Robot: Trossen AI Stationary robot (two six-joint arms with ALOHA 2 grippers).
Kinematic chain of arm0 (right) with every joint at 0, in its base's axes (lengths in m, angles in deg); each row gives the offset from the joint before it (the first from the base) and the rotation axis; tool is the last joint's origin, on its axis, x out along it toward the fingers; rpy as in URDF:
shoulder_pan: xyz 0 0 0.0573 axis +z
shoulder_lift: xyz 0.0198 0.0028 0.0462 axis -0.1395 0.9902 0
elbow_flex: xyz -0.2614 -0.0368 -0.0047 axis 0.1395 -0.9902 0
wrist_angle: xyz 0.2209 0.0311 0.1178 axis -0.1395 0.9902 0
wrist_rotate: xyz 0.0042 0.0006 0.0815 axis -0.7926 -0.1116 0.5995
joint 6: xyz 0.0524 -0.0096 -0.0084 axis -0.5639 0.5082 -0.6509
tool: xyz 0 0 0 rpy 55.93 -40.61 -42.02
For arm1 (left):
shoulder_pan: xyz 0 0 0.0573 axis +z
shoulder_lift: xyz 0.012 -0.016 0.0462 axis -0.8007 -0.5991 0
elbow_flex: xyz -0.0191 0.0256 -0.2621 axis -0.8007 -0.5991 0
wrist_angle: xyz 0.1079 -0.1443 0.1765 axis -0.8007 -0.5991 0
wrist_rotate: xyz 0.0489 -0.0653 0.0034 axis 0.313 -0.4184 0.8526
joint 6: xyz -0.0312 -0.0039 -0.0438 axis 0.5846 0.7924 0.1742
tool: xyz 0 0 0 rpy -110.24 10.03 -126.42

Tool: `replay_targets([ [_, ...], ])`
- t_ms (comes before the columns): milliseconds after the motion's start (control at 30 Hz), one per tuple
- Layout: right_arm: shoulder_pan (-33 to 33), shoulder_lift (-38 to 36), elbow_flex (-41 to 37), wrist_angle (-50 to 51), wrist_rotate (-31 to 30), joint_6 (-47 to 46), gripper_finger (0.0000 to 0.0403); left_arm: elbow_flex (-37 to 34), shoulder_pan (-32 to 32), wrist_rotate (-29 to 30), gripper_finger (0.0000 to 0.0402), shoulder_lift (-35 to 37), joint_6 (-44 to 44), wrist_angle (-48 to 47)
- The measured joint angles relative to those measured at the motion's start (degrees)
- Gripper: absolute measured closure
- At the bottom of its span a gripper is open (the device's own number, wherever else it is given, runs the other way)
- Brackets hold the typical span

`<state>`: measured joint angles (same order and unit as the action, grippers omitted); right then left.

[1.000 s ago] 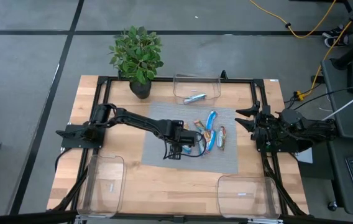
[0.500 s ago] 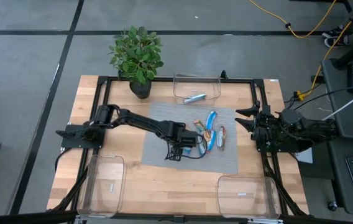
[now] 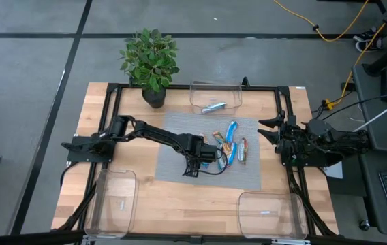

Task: Pick and place Granola Bars by type
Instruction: Put the blue granola bar into the bottom left transparent bin

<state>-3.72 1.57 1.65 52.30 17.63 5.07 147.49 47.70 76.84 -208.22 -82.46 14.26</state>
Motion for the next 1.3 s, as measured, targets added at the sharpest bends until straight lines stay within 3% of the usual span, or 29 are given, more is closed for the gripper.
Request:
replay_targets([
  [300,0.0,0.01,0.0,0.0,0.02,-0.09,0.0189,-0.04,-0.02,-0.07,0.0351,-0.08,2.57,-0.13],
  [467,0.0,0.02,0.0,0.0,0.02,-0.19,0.0189,0.12,0.02,-1.49,0.0387,-0.06,3.93,-0.35],
  [700,0.0,0.02,0.0,0.0,0.02,-0.22,0.0189,3.87,-0.17,-2.21,0.0389,-0.06,4.9,-5.07],
  [1067,0.0,0.01,0.0,0.0,0.02,-0.19,0.0189,16.15,-2.72,-2.93,0.0392,0.57,5.09,-21.93],
  [1300,0.0,0.09,0.0,-0.02,0.01,0.0,0.0189,17.82,-3.87,-2.04,0.0387,5.11,8.52,-22.46],
])
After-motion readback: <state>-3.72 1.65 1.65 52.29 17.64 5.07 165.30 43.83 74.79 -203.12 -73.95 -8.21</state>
